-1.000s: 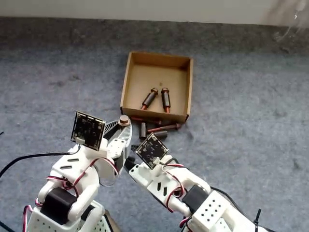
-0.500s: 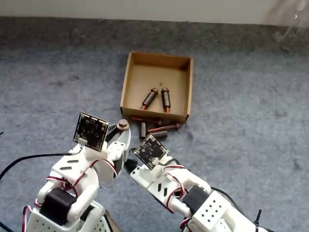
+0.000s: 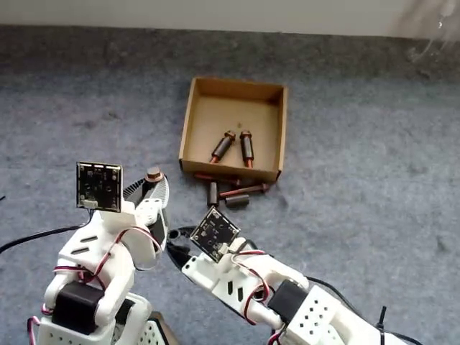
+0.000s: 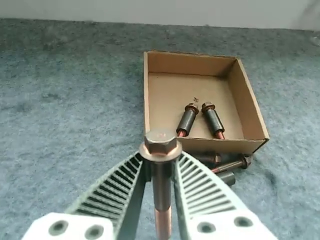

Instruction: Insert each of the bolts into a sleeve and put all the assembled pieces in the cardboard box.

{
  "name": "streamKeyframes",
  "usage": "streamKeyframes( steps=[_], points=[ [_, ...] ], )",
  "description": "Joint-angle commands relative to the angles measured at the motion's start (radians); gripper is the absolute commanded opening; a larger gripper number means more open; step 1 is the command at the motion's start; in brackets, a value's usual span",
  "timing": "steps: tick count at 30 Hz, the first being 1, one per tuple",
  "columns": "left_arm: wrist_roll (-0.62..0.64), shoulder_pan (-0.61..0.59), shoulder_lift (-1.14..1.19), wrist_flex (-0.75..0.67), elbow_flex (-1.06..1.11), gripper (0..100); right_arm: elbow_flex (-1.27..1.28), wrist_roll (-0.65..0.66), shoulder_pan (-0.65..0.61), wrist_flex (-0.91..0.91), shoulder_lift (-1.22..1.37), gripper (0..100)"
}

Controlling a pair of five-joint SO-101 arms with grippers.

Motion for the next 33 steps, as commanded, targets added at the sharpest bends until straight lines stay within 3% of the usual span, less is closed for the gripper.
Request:
streamKeyframes(
  steps=[1,13,22,33],
  points=[
    [0.025,-0.016,-0.013,0.000,-0.030,0,-0.110,-0.014,0.016,-0.019,-0.022,0.4],
    [0.025,-0.013,-0.025,0.003,-0.065,0,-0.120,-0.061,0.028,-0.021,-0.015,0.4],
    [-0.064,0.065,-0.237,0.037,-0.001,0,-0.122,-0.063,0.047,-0.016,-0.015,0.4],
    [-0.068,0.088,-0.223,0.040,0.008,0,-0.124,-0.063,0.047,-0.015,-0.021,0.4]
  ],
)
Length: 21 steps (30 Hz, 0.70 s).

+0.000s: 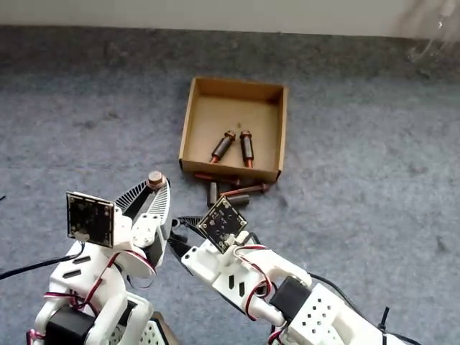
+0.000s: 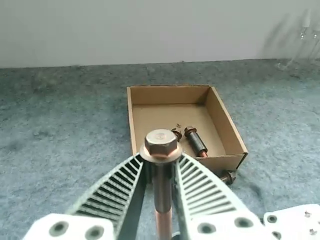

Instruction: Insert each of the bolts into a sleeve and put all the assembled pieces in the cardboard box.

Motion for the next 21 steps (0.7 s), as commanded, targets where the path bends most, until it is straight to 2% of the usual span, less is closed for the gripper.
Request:
streamKeyframes(
  steps=[1,21],
  points=[
    [-0.011,0.048,-0.005,0.000,-0.010,0,-0.074,-0.012,0.018,-0.015,-0.021,0.4],
    [-0.026,0.059,-0.012,0.006,-0.019,0,-0.127,-0.012,0.018,-0.019,-0.013,0.4]
  ],
)
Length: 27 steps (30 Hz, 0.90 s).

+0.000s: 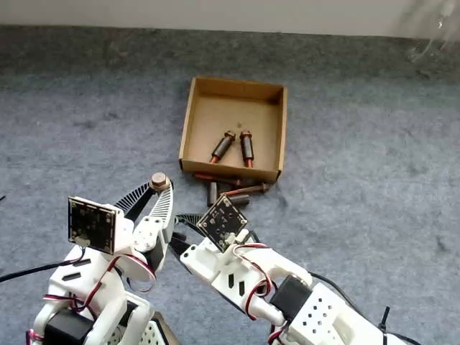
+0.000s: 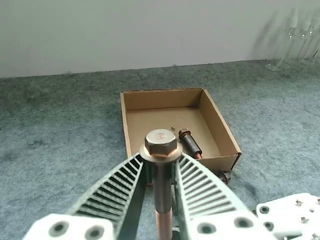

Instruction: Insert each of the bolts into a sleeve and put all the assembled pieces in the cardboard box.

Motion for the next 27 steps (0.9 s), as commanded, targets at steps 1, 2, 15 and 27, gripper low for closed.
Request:
streamKeyframes(
  steps=[1,2,15,27],
  points=[
    [-0.006,0.022,-0.001,0.002,-0.027,0,-0.097,-0.012,0.018,-0.018,-0.013,0.4],
    [-0.006,0.022,-0.001,0.002,-0.033,0,-0.097,-0.012,0.018,-0.016,-0.013,0.4],
    [-0.011,0.071,0.005,0.003,-0.035,0,-0.101,-0.012,0.019,0.035,-0.022,0.4],
    [-0.043,0.125,0.001,-0.006,0.090,0,-0.315,-0.041,0.073,0.091,-0.018,0.4]
  ],
)
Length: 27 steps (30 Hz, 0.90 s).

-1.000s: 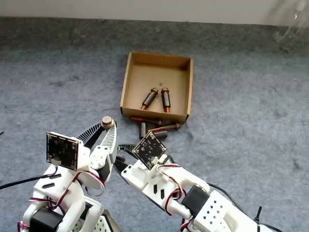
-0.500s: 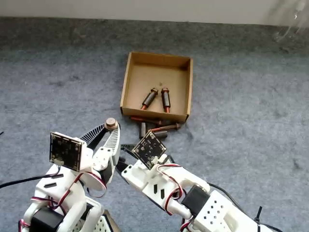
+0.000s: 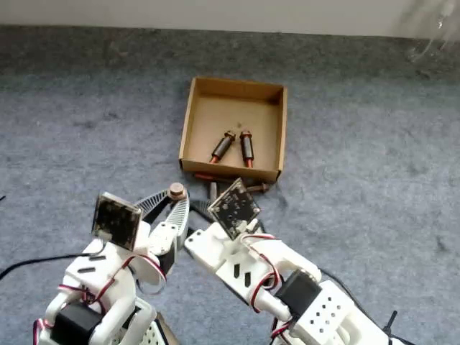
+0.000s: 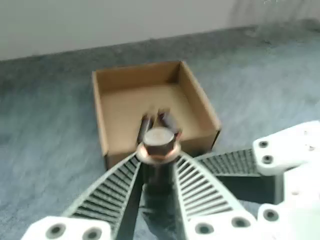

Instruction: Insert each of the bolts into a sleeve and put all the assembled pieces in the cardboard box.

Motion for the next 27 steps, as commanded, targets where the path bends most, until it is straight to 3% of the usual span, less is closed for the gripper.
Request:
streamKeyframes(
  steps=[1,9,16,27],
  points=[
    [-0.017,0.013,0.001,0.002,0.012,0,-0.185,-0.015,0.010,0.012,-0.021,0.4],
    [-0.021,-0.059,0.002,-0.043,0.070,2,-0.240,-0.014,0.038,0.013,-0.018,0.4],
    [-0.021,-0.097,0.002,-0.041,0.094,18,-0.240,-0.014,0.170,0.013,-0.018,0.4],
    [-0.020,-0.213,-0.001,-0.071,0.085,19,-0.236,-0.015,0.229,0.013,-0.016,0.4]
  ],
)
